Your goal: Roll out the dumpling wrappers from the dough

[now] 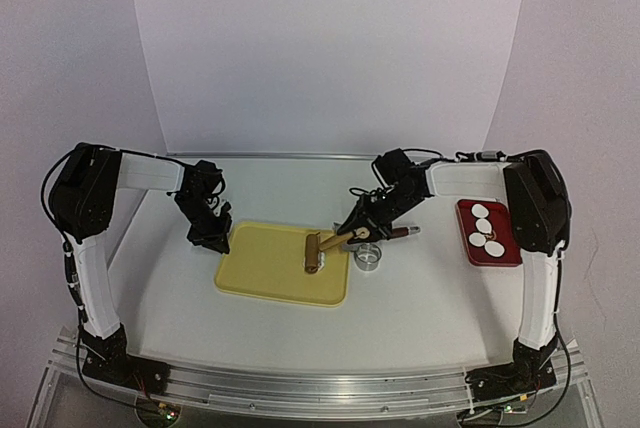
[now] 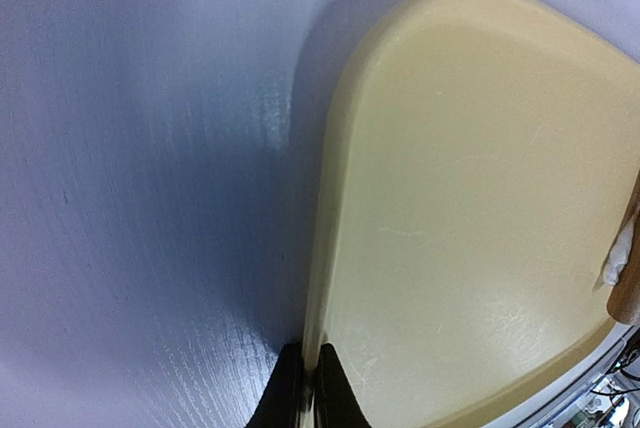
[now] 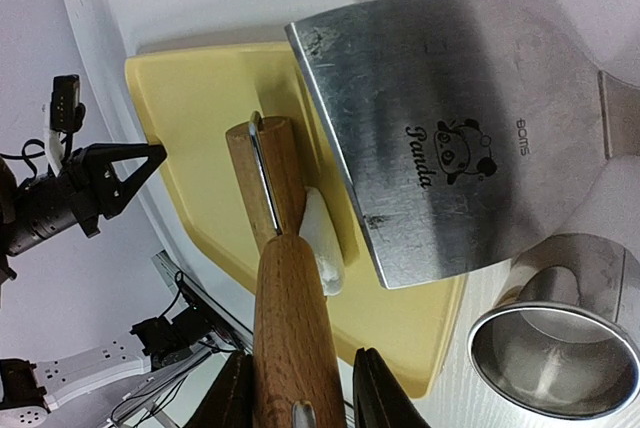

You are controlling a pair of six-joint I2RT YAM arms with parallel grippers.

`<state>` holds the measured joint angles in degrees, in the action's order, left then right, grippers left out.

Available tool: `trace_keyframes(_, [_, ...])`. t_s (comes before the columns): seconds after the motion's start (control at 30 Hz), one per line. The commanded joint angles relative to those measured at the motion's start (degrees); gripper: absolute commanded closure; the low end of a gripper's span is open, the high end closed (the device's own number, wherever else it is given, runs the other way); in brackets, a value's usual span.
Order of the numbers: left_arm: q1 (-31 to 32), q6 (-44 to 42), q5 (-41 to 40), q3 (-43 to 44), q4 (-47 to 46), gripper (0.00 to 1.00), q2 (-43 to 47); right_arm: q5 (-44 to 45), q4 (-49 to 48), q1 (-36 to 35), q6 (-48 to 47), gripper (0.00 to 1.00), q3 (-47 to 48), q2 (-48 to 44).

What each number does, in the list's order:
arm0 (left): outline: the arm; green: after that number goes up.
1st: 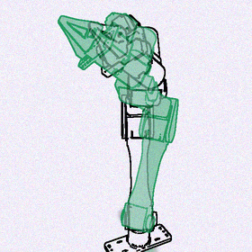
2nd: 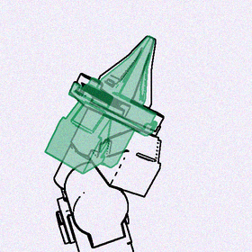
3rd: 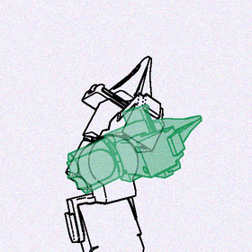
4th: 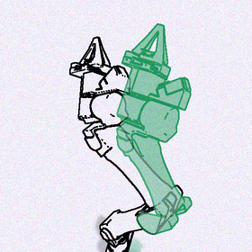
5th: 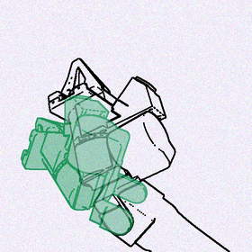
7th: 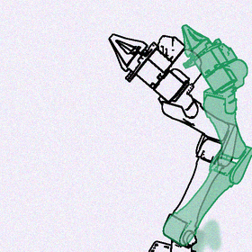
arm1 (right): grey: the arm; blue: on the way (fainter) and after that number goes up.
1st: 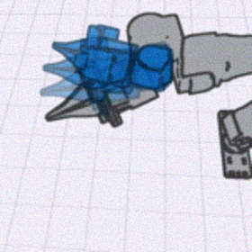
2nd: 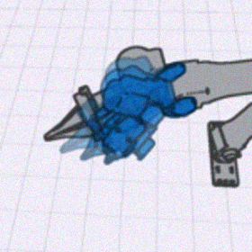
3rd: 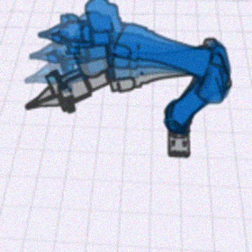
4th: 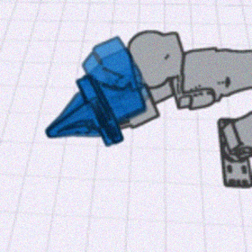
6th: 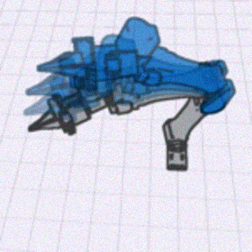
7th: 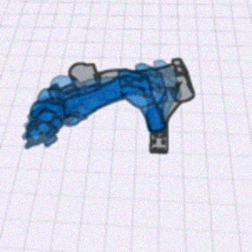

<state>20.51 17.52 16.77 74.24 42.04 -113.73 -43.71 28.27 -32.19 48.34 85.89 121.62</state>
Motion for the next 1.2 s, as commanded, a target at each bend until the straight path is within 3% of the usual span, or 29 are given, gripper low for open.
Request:
trace_keyframes(0.0, [-0.73,2.37,-3.47,-1.79,-4.24,1.00,-1.61,34.82,20.04,-4.59,-1.53,1.00,-7.62,14.33])
trace_keyframes(0.57, [-0.73,3.22,-2.55,-4.10,-5.62,1.00,0.02,35.54,18.92,-6.29,-3.58,1.00,-5.95,13.22])
trace_keyframes(0.73, [-0.74,3.13,-2.61,-3.91,-5.39,1.00,0.90,34.07,18.96,-8.72,-9.26,1.00,-0.90,10.52])
trace_keyframes(0.97, [-0.74,3.13,-1.90,-3.72,-5.59,1.00,2.12,16.38,18.92,-11.94,-18.96,1.00,13.91,4.47])
trace_keyframes(1.17, [-0.73,1.22,-1.57,-3.47,-6.47,1.00,2.31,8.28,17.62,-13.50,-16.58,1.00,23.78,0.05])
